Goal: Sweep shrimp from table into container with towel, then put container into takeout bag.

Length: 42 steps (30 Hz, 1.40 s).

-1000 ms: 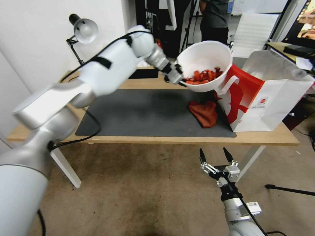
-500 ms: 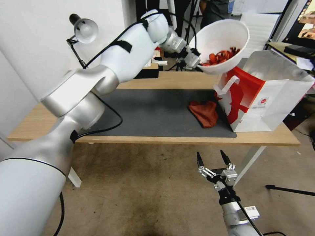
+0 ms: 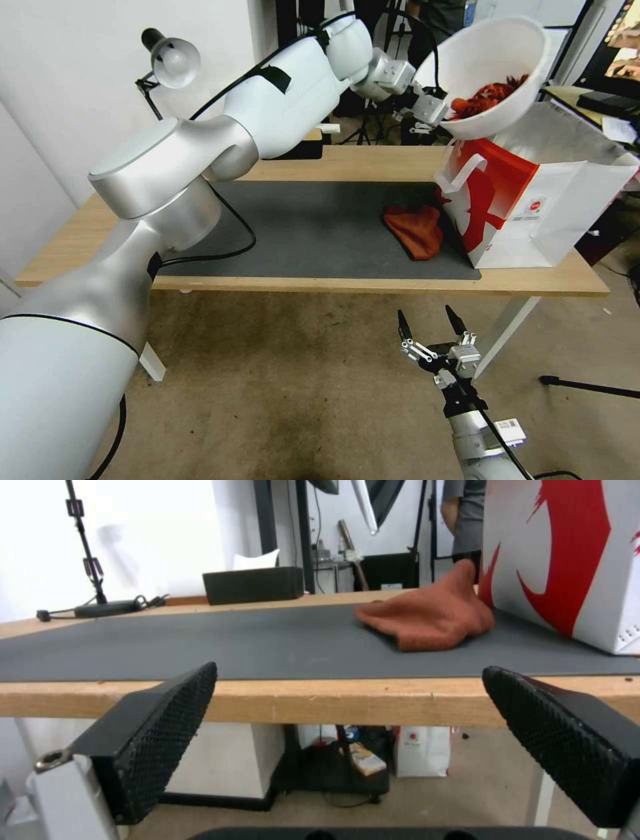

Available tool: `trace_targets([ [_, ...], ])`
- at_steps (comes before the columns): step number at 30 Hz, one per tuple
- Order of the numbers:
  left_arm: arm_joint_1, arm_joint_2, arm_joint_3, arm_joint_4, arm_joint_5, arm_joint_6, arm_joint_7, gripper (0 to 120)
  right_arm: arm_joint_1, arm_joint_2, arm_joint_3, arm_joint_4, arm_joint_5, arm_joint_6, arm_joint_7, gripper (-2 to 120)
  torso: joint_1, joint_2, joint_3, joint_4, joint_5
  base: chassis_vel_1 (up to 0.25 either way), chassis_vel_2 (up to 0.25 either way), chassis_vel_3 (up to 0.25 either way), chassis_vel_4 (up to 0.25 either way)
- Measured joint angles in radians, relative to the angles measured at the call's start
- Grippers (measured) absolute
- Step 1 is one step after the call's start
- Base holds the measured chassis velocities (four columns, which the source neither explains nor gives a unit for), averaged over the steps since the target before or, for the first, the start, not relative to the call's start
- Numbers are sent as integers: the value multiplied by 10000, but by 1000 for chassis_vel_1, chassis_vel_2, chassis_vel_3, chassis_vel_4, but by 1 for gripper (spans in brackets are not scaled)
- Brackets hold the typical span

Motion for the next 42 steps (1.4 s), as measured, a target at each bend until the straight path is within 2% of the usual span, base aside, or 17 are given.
trace_targets([
  [2, -6, 2, 390, -328, -262, 149, -599, 0, 12, 4, -7, -10, 3, 1, 0, 100, 0, 0, -1, -2, 0, 0, 0, 0, 0],
  [3, -6, 2, 390, -328, -262, 149, -599, 0, 12, 4, -7, -10, 3, 1, 0, 100, 0, 0, -1, -2, 0, 0, 0, 0, 0],
  [5, -80, 8, 911, -594, -815, 355, -1329, 0, 2, 2, -4, -10, 8, 10, -1, 100, -1, 0, -1, -3, 1, 0, 0, 0, 0],
  [6, -80, 8, 911, -594, -815, 355, -1329, 0, 2, 2, -4, -10, 8, 10, -1, 100, -1, 0, -1, -3, 1, 0, 0, 0, 0],
  [8, -127, 18, 1374, -832, -1240, 519, -1849, 0, -37, 2, 19, -12, 15, 43, -11, 100, 0, 0, -1, -1, 1, 0, 0, 0, 0],
  [12, -128, 21, 1638, -1063, -1337, 586, -2230, 0, -66, 7, 45, -15, 22, 76, -21, 100, 0, 0, 0, -2, 1, 0, 0, 0, 0],
  [17, -99, 27, 1959, -1307, -1898, 784, -3056, 0, -72, 18, 62, -22, 28, 91, -26, 100, 1, 0, -1, -2, 0, 0, 0, 0, 0],
  [27, -310, 29, 2348, -1733, -2156, 1125, -3267, 0, -57, 98, 31, -37, -30, 92, -37, 100, 1, 0, 0, -2, 0, 0, 0, 0, 0],
  [29, -351, 32, 2615, -1837, -2066, 1175, -2918, 0, -70, 130, 33, -37, -50, 92, -45, 100, 2, 0, 0, -2, 0, 0, 0, 0, 0],
  [33, -353, 35, 2732, -1928, -1716, 1177, -2467, 0, -93, 142, 53, -52, -54, 98, -50, 100, 1, 0, -1, -1, -1, 0, 0, 0, 0],
  [42, -494, 35, 2908, -2061, -1480, 1177, -2267, 0, -109, 196, 66, -72, -73, 113, -54, 100, 1, 0, 0, -2, 0, 0, 0, 0, 0],
])
